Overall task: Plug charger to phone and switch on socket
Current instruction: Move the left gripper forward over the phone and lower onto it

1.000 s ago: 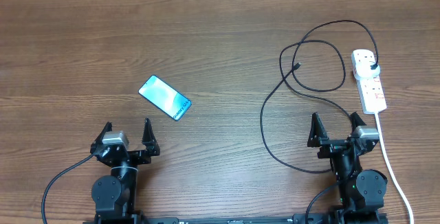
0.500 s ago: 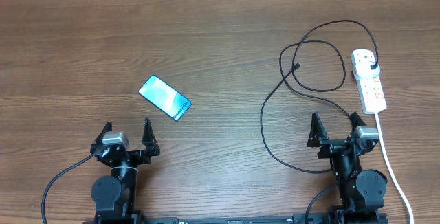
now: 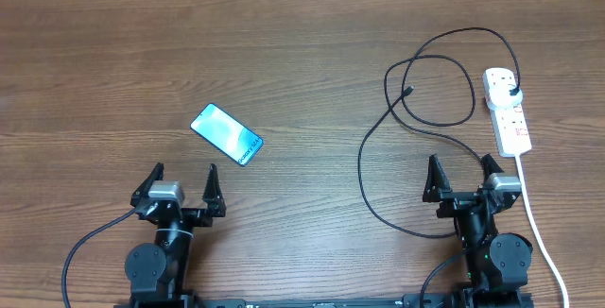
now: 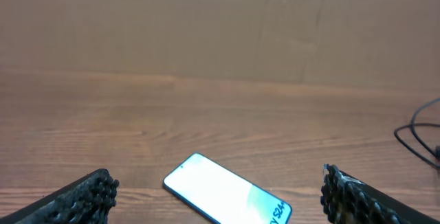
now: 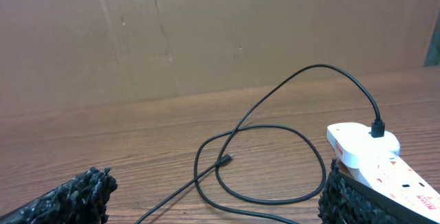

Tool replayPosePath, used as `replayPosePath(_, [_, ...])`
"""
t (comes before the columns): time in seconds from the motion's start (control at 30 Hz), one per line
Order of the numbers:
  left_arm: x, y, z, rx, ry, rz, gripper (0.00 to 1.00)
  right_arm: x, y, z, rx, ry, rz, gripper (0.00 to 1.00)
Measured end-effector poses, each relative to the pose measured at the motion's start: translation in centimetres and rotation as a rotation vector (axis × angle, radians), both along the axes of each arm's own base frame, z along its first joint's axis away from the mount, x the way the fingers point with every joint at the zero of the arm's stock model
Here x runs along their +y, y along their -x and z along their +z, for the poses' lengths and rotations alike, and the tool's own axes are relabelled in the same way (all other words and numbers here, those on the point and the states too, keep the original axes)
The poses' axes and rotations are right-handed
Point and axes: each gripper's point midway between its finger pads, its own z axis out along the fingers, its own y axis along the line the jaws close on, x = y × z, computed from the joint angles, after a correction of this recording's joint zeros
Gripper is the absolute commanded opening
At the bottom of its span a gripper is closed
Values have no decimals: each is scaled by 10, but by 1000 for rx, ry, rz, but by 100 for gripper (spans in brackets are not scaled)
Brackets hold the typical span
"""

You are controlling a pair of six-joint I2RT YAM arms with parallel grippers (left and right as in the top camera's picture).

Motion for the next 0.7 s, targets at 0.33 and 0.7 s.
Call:
replayPosePath(0.33, [-2,2,27,17,11,-9,100,0,0,0,0,0,0,100])
replayPosePath(0.7, [-3,-19,45,251,24,-21,100,0,0,0,0,0,0,100])
